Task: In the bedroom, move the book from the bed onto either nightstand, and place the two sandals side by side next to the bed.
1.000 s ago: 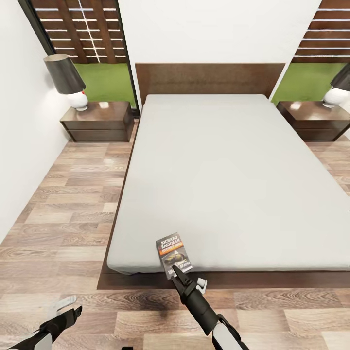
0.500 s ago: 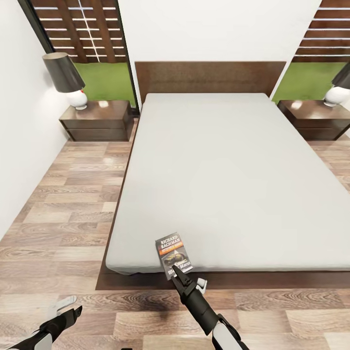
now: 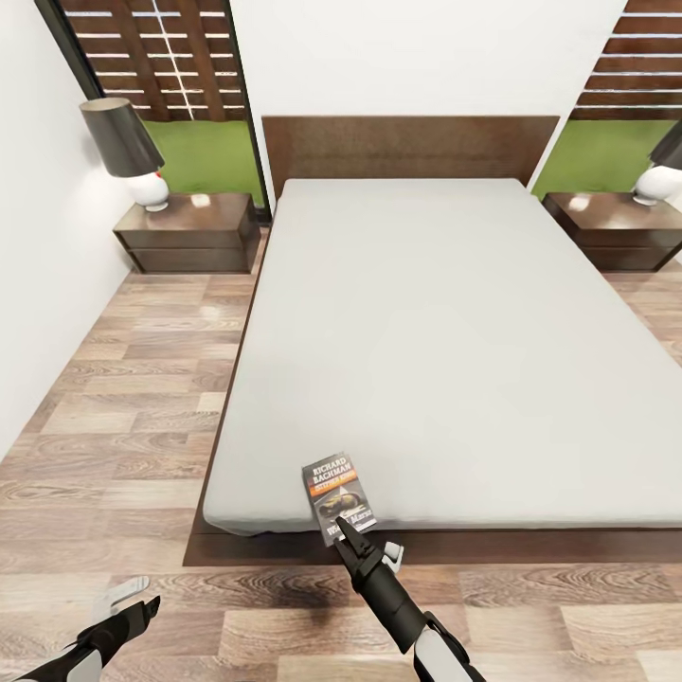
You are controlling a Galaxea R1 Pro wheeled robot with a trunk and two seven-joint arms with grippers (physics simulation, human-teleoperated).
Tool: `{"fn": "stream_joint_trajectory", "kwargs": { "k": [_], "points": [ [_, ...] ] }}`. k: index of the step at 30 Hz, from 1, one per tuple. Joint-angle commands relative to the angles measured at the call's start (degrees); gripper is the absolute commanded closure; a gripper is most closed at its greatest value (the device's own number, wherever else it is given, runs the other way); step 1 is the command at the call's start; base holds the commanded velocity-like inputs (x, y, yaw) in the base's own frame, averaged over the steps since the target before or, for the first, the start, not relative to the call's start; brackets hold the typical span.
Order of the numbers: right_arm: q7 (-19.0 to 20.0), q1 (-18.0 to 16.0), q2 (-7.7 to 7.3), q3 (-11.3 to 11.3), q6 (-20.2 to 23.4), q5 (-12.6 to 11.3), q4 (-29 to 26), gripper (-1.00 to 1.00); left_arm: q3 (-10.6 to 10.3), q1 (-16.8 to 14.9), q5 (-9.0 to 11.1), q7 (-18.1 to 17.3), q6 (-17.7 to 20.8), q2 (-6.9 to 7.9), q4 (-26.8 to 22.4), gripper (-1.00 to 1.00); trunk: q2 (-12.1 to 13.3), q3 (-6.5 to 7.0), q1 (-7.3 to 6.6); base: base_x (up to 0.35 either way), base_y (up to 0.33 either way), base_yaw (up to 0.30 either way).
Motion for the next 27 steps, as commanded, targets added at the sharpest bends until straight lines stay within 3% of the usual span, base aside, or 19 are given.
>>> {"fn": "stream_joint_trajectory", "kwargs": {
  "k": [1, 6, 27],
  "points": [
    [0.13, -0.03, 0.0, 0.09, 0.51, -0.6, 0.02, -1.0, 0.42, -0.04, 0.11, -0.38, -0.12, 0.01, 0.1, -1.0, -0.44, -0.22, 0.23, 0.0, 0.0, 0.0],
    [0.11, -0.03, -0.01, 0.09, 0.53, -0.6, 0.02, -1.0, 0.42, -0.04, 0.11, -0.38, -0.12, 0.01, 0.1, -1.0, -2.44, -1.11, 1.33, 0.0, 0.0, 0.0],
    [0.11, -0.03, -0.03, 0.1, 0.53, -0.6, 0.02, -1.0, 0.42, -0.04, 0.11, -0.39, -0.12, 0.01, 0.1, -1.0, -2.44, -1.11, 1.33, -0.049, 0.0, 0.0]
  ]
}}
